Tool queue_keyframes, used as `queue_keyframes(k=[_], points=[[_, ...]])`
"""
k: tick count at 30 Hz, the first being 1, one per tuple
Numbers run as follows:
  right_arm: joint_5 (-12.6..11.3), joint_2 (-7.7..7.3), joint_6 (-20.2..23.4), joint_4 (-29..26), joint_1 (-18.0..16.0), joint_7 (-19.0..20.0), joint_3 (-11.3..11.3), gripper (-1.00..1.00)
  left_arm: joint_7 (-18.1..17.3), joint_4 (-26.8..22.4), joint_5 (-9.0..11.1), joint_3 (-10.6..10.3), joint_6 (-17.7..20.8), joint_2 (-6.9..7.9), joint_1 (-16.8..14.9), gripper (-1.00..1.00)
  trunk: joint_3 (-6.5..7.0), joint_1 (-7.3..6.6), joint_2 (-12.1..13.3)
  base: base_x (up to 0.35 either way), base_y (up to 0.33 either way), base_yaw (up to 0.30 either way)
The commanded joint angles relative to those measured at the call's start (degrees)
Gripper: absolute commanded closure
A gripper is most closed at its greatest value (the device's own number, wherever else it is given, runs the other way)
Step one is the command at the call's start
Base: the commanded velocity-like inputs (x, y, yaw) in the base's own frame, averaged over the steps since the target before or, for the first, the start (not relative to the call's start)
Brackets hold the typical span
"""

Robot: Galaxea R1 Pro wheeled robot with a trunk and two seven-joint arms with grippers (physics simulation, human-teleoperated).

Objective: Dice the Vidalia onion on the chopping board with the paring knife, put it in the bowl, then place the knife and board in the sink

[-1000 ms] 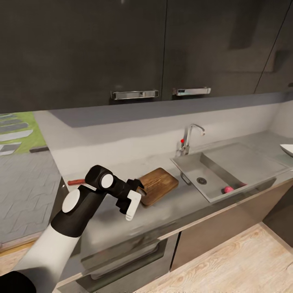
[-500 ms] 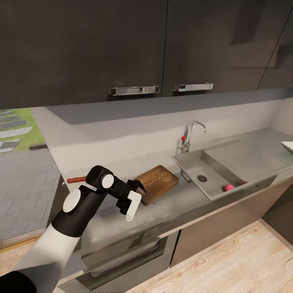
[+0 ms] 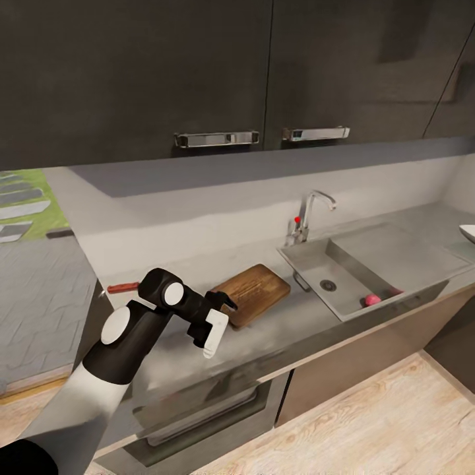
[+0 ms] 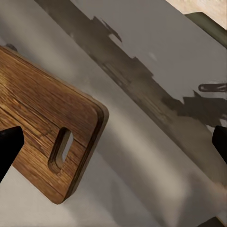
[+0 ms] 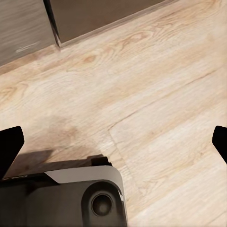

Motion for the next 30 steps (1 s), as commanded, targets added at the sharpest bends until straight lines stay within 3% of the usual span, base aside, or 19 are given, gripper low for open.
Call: queue_keyframes(k=[1, 30], points=[[0.1, 0.03, -0.2, 0.0, 0.0, -0.2, -0.1, -1.00, -0.2, -0.1, -0.2, -0.1, 0.2, 0.06, -0.1, -1.00, -0.21, 0.03, -0.1, 0.000, 0.000, 0.000], [0.1, 0.03, -0.2, 0.1, 0.0, -0.2, -0.1, -1.00, -0.2, 0.3, -0.2, -0.1, 0.3, 0.10, -0.1, -1.00, -2.86, 0.03, -0.1, 0.000, 0.000, 0.000]])
